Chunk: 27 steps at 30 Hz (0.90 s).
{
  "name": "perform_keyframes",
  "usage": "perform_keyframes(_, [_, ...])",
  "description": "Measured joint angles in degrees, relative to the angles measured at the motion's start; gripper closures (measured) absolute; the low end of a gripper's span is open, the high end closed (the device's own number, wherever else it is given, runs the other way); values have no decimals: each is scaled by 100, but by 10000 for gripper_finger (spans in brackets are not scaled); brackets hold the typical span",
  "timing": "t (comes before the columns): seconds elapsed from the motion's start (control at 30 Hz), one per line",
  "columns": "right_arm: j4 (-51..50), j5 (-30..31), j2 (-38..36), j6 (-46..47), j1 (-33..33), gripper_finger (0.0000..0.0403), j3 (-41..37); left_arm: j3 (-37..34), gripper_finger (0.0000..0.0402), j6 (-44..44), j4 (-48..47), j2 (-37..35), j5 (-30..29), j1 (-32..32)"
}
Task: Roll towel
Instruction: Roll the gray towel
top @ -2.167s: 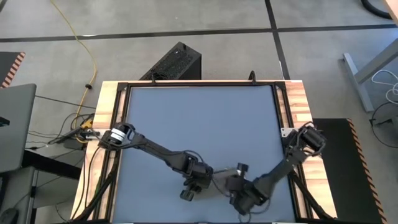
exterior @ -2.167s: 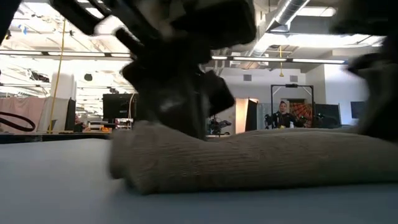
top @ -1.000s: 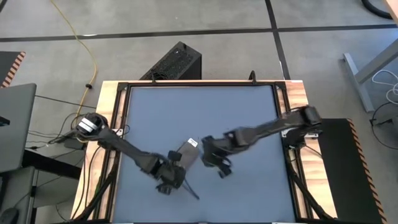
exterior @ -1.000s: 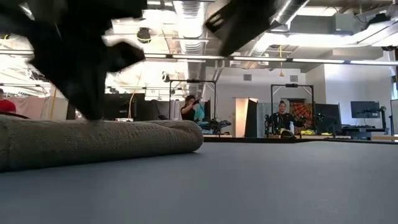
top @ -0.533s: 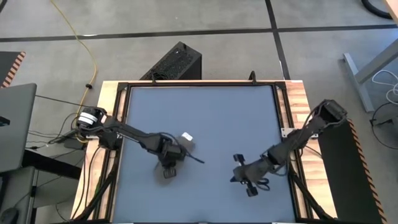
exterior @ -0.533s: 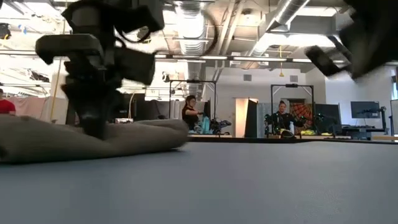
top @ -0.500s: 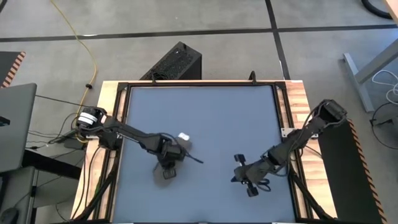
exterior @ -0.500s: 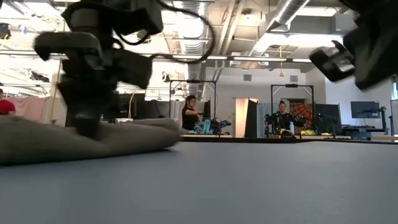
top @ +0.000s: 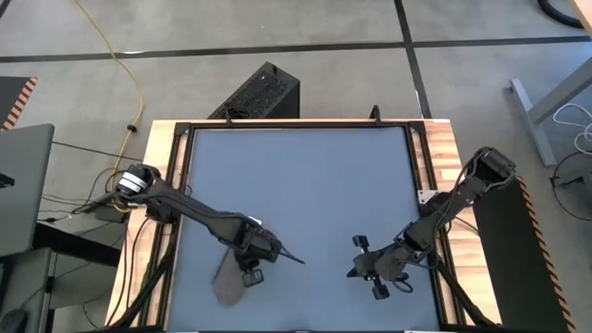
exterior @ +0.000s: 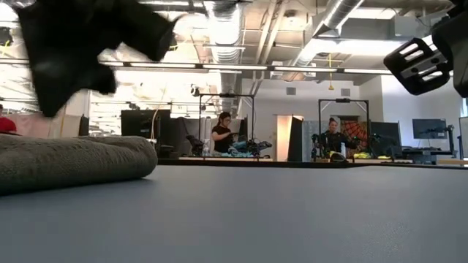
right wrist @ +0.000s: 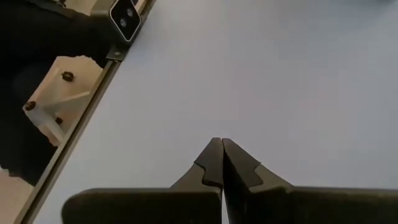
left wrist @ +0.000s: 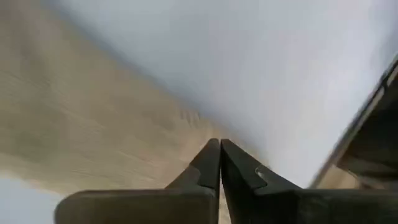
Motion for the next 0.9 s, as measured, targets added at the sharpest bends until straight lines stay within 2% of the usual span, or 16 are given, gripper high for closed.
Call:
perform_keyframes(0.1, [-4, 6, 0, -53, 0, 383, 0, 558, 401, 516, -265, -7, -868, -2])
perform_keyframes(0.2, [87, 20, 0, -82, -7, 383, 0, 711, 401, 1174, -253, -11, -1161, -15])
perform_keyframes(0.37, [319, 125, 0, -58, 84, 383, 2, 421, 401, 2636, -905, 29, -1485, 19])
perform_keyframes(0.53, [323, 398, 0, -58, 228, 383, 2, -285, 401, 3311, -826, 22, -1613, 97])
perform_keyframes(0.6, [325, 442, 0, -56, 268, 383, 2, -725, 401, 3374, -506, 22, -1488, 121])
perform_keyframes(0.67, [320, 516, 0, -56, 275, 383, 2, -1015, 401, 3013, -517, -14, -1524, 217])
perform_keyframes(0.77, [319, 557, 0, -126, 286, 383, 2, -1231, 401, 2460, -935, -17, -1406, 402])
perform_keyframes(0.9, [315, 562, 0, -239, 174, 383, 2, -1236, 401, 2352, -1421, -1, -1155, 401])
